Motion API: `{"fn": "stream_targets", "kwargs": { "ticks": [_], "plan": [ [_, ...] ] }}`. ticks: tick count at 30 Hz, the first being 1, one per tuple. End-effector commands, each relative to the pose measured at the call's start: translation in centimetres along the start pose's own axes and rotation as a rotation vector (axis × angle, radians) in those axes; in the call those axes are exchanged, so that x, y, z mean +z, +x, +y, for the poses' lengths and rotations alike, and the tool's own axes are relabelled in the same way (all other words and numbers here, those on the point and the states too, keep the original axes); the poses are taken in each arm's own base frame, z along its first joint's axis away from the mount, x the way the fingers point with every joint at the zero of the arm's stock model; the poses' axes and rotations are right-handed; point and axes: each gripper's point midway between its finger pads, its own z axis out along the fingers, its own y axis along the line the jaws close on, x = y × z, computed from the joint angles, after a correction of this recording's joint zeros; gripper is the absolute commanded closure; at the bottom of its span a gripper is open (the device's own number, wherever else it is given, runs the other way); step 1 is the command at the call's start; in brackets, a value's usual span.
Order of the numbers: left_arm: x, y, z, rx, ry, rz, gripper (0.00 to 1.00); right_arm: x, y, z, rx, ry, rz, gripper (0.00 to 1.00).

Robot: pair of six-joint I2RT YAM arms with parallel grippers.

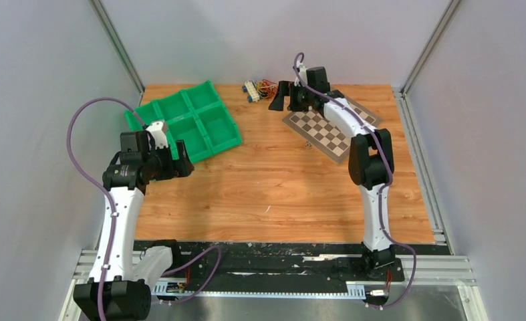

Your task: Untangle the cables

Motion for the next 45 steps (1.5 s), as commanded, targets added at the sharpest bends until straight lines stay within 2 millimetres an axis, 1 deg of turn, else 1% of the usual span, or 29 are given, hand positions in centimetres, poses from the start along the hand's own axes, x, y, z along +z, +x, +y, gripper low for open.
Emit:
{"fn": "stream_targets", "kwargs": {
  "ticks": [1, 2, 6, 8, 9, 11, 12, 14, 17, 19, 22, 25, 28, 31, 32, 34, 37, 38, 40, 42, 44, 45],
  "plan": [
    [0.0, -1.0, -0.3, -0.014, 0.018, -0.037, 0.00, 3.4, -4.8, -1.9, 0.167, 0.058, -0.215, 0.00],
    [0.0, -0.9, -0.3, -0.014, 0.017, -0.037, 0.00, 4.2, -5.2, -2.6, 0.198, 0.069, -0.245, 0.00],
    [0.4, -0.4, -0.2, -0.011, 0.017, -0.023, 0.00, 7.2, -6.4, -3.8, 0.271, 0.053, -0.338, 0.00],
    [0.7, -0.1, -0.1, -0.012, 0.018, -0.012, 0.00, 9.2, -6.2, -3.9, 0.276, 0.032, -0.341, 0.00],
    [0.9, 0.0, 0.0, -0.011, 0.018, -0.008, 0.00, 10.1, -5.7, -4.3, 0.286, 0.039, -0.345, 0.00],
    [1.1, 0.2, 0.1, -0.011, 0.016, 0.002, 0.00, 11.1, -5.9, -4.6, 0.274, 0.046, -0.385, 0.00],
    [1.3, 0.3, 0.2, -0.014, 0.013, 0.009, 0.00, 12.0, -5.4, -5.2, 0.278, 0.061, -0.389, 0.00],
    [1.3, 0.4, 0.2, -0.017, 0.011, 0.023, 0.00, 12.8, -5.3, -6.2, 0.306, 0.103, -0.418, 0.00],
    [1.5, 0.6, 0.3, -0.018, 0.011, 0.046, 0.00, 13.5, -5.5, -8.4, 0.381, 0.182, -0.495, 0.00],
    [1.6, 0.7, 0.4, -0.016, 0.005, 0.062, 0.00, 13.9, -5.8, -8.2, 0.369, 0.140, -0.540, 0.00],
    [1.8, 0.7, 0.9, -0.013, -0.017, 0.080, 0.00, 14.4, -6.5, -7.9, 0.343, 0.089, -0.596, 0.03],
    [2.3, 0.7, 1.4, -0.013, -0.039, 0.098, 0.00, 15.4, -6.0, -8.4, 0.350, 0.087, -0.610, 0.06],
    [2.6, 0.7, 1.6, -0.014, -0.050, 0.111, 0.00, 16.5, -4.7, -8.6, 0.335, 0.052, -0.609, 0.20],
    [2.7, 0.7, 1.9, -0.012, -0.061, 0.129, 0.00, 17.3, -3.8, -9.7, 0.386, 0.071, -0.614, 0.44],
    [2.7, 0.6, 2.0, -0.010, -0.067, 0.132, 0.00, 17.3, -4.2, -9.5, 0.372, 0.065, -0.622, 0.51],
    [2.7, 0.6, 2.0, -0.010, -0.069, 0.142, 0.00, 17.0, -4.9, -8.8, 0.318, 0.052, -0.635, 0.71],
    [2.7, 0.7, 1.9, -0.020, -0.063, 0.148, 0.00, 15.8, -6.5, -7.4, 0.287, 0.012, -0.638, 0.96],
    [2.7, 0.7, 1.7, -0.022, -0.054, 0.146, 0.00, 15.1, -7.4, -6.8, 0.278, -0.010, -0.640, 1.00],
    [2.4, 0.5, 1.3, -0.024, -0.041, 0.135, 0.00, 13.2, -9.4, -5.2, 0.254, -0.054, -0.645, 1.00],
    [2.0, 0.1, 1.2, -0.018, -0.041, 0.115, 0.00, 10.6, -11.8, -3.1, 0.220, -0.102, -0.654, 1.00],
    [1.5, -0.4, 1.2, -0.007, -0.048, 0.087, 0.00, 7.3, -14.2, -0.7, 0.178, -0.147, -0.660, 1.00],
    [1.3, -0.6, 1.2, 0.002, -0.048, 0.074, 0.00, 5.8, -15.1, 0.4, 0.156, -0.162, -0.659, 1.00]
  ]
}}
